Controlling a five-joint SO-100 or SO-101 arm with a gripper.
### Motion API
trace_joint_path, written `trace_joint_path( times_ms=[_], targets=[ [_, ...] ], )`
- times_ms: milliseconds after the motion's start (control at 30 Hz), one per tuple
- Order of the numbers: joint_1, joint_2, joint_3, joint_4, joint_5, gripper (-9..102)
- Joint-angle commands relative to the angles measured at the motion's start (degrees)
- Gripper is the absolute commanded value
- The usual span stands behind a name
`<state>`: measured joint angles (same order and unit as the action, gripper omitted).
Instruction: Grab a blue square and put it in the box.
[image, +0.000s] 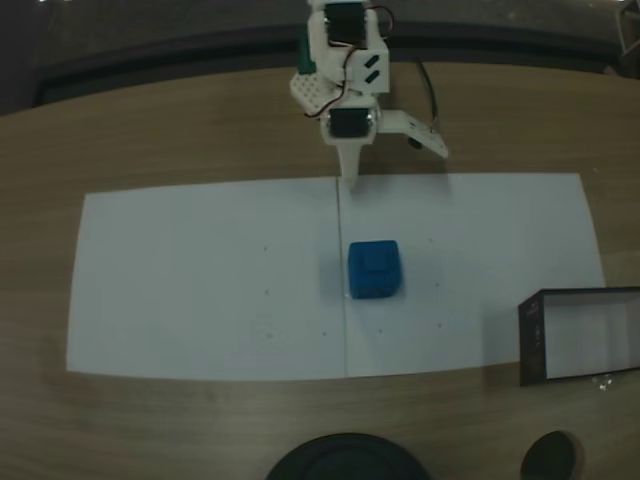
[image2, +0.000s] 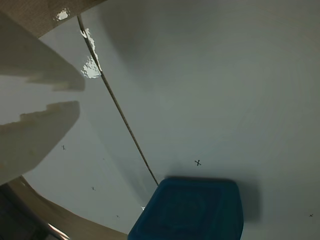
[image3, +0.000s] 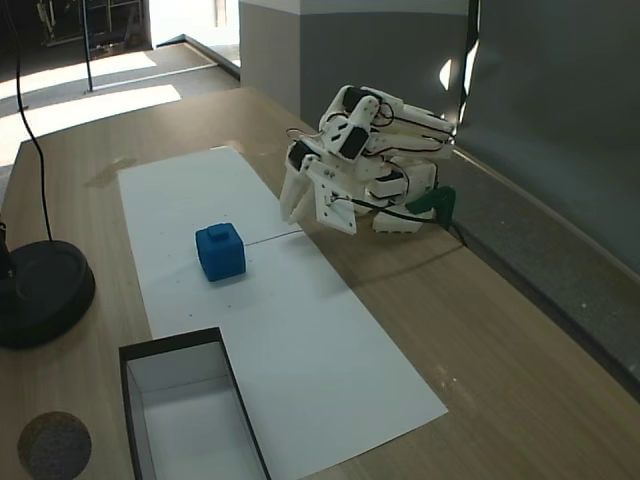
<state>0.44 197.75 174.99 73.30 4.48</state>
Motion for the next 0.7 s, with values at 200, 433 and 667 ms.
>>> trace_joint_path(
  times_ms=[200,433,667],
  targets=[
    [-0.09,1.41,-3.08,0.7,0.09,0],
    [-0.09,1.41,-3.08,0.7,0.09,0],
    [-0.53,1.49,-4.48,-8.26,0.0,7]
  ],
)
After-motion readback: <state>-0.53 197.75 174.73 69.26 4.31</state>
